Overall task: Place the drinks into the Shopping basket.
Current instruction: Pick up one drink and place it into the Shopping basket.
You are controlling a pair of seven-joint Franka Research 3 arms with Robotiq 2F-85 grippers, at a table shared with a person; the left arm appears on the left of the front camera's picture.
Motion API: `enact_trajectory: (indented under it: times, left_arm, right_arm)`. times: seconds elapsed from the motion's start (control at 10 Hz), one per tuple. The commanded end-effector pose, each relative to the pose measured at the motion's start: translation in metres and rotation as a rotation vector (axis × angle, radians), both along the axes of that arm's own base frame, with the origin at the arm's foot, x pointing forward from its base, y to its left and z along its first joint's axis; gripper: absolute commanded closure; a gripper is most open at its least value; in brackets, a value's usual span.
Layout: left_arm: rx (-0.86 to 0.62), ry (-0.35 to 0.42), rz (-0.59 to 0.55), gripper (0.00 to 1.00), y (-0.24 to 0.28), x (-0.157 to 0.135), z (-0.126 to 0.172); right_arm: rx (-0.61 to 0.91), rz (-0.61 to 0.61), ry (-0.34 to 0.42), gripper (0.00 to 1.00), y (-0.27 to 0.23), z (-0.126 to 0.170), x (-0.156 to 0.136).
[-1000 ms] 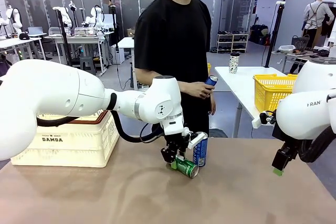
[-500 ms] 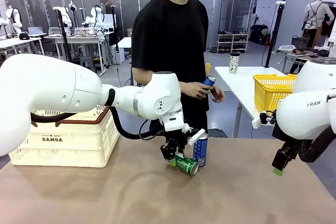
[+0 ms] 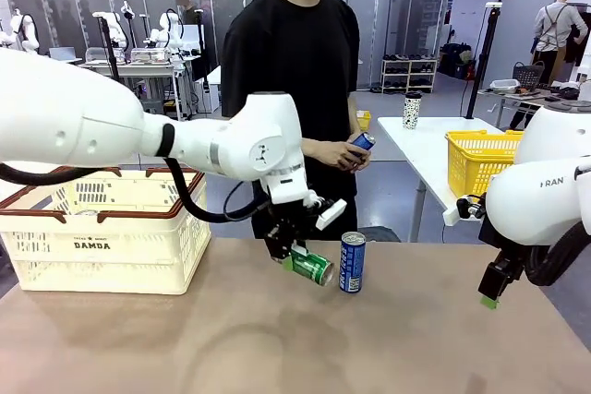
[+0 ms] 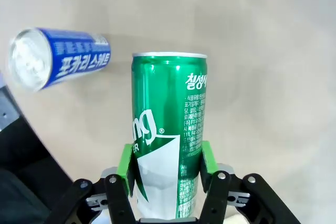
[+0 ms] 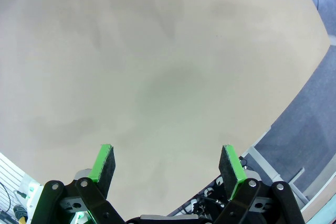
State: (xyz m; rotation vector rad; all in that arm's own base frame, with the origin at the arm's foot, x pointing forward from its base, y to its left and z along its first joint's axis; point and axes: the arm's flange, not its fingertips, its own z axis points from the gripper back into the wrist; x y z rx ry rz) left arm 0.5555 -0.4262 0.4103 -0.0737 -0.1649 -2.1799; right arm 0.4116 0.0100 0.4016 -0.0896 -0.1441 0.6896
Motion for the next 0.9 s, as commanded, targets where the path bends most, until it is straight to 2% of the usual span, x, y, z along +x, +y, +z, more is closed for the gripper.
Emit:
enact_trajectory:
  times: [0.0, 0.4, 0.5, 0.8]
  left_arm:
    - [-0.033, -0.036, 0.082, 0.99, 0.036, -0.027, 0.041]
    - [-0.077, -0.151, 0.322, 0.99, 0.128, -0.053, 0.124]
    - [-0.067, -0.195, 0.401, 0.99, 0.161, -0.056, 0.138]
    - [-0.073, -0.254, 0.526, 0.99, 0.229, -0.069, 0.160]
  right_arm:
    - [0.003, -0.004, 0.000, 0.00, 0.001, 0.000, 0.000]
    - [0.003, -0.004, 0.000, 0.00, 0.001, 0.000, 0.000]
    - [0.003, -0.004, 0.000, 0.00, 0.001, 0.000, 0.000]
    - [0.003, -0.004, 0.000, 0.00, 0.001, 0.000, 0.000]
